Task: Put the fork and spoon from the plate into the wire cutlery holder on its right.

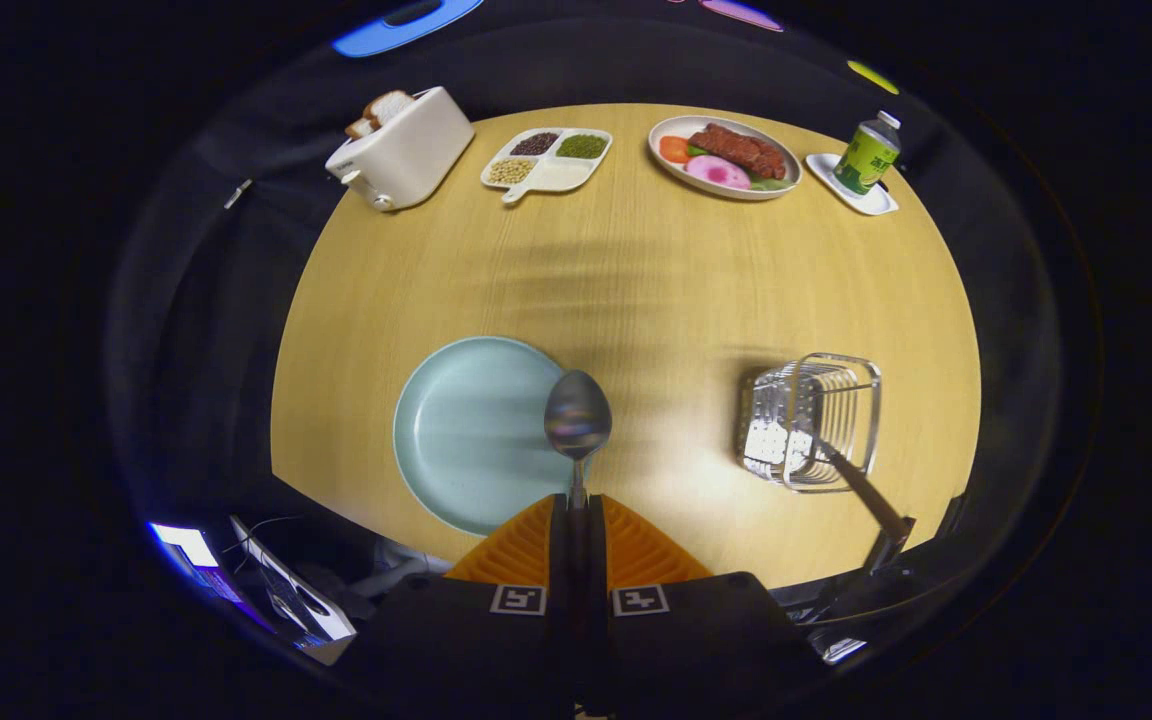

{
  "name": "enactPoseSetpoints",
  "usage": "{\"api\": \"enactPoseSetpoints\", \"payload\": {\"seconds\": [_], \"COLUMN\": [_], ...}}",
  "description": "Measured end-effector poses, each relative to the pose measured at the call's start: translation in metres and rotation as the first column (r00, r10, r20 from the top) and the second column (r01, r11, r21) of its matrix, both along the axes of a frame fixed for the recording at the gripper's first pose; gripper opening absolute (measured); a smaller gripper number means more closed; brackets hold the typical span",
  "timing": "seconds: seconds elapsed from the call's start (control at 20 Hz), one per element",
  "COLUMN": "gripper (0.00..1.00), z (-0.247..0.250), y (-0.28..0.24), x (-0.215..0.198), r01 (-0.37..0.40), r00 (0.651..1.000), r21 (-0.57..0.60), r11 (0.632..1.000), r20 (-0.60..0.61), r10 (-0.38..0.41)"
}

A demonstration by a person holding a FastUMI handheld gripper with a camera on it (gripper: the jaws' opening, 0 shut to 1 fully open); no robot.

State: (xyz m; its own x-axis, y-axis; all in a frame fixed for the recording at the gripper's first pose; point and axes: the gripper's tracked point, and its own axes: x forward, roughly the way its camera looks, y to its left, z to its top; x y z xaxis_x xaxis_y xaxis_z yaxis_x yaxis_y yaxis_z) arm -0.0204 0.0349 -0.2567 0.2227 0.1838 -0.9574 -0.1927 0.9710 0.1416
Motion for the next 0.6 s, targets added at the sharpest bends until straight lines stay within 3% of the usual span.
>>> {"api": "enactPoseSetpoints", "payload": {"seconds": [0.6], "gripper": [0.09], "z": [0.029], "y": [-0.12], "x": [0.014], "r01": [0.114], "r00": [0.993], "r21": [-0.03], "r11": [0.993], "r20": [-0.008], "r10": [-0.115]}}
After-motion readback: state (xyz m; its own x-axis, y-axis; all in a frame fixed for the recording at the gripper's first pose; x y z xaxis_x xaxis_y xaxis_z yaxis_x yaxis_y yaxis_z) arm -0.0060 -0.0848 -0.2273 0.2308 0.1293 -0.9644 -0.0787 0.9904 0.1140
